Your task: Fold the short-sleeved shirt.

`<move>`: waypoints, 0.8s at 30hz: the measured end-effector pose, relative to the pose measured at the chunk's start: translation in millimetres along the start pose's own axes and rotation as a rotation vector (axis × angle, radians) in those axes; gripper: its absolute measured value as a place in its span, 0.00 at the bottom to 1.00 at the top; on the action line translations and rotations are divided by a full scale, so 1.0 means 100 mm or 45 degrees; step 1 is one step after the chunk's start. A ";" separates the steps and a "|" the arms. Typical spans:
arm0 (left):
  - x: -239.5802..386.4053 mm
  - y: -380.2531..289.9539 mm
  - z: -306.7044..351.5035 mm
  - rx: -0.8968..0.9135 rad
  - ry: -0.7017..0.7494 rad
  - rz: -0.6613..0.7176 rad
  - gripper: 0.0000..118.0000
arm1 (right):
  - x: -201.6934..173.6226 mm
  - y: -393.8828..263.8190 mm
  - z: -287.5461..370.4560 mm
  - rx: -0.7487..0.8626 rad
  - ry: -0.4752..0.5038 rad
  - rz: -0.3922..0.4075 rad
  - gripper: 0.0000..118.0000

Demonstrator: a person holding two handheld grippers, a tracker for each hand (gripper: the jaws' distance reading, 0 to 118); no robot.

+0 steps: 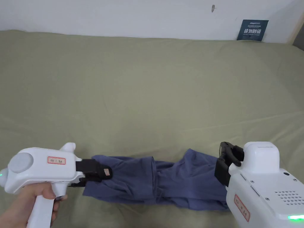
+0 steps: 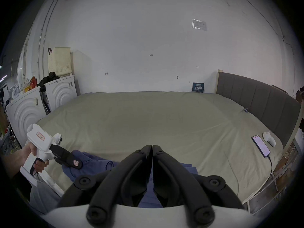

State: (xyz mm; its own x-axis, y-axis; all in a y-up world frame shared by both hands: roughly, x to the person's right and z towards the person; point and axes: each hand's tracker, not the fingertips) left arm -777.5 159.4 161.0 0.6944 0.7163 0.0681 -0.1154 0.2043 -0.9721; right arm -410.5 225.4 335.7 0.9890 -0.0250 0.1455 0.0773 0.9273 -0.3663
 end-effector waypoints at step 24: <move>1.54 -0.23 -0.59 0.033 0.527 -0.449 0.15 | -0.01 0.00 0.06 0.032 0.018 0.016 0.05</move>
State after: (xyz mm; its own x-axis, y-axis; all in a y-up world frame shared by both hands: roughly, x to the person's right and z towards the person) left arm -626.0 225.1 180.9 0.9152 0.2799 0.2901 0.1615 0.4047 -0.9001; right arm -412.6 227.9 340.8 0.9916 -0.0186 0.1283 0.0622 0.9365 -0.3451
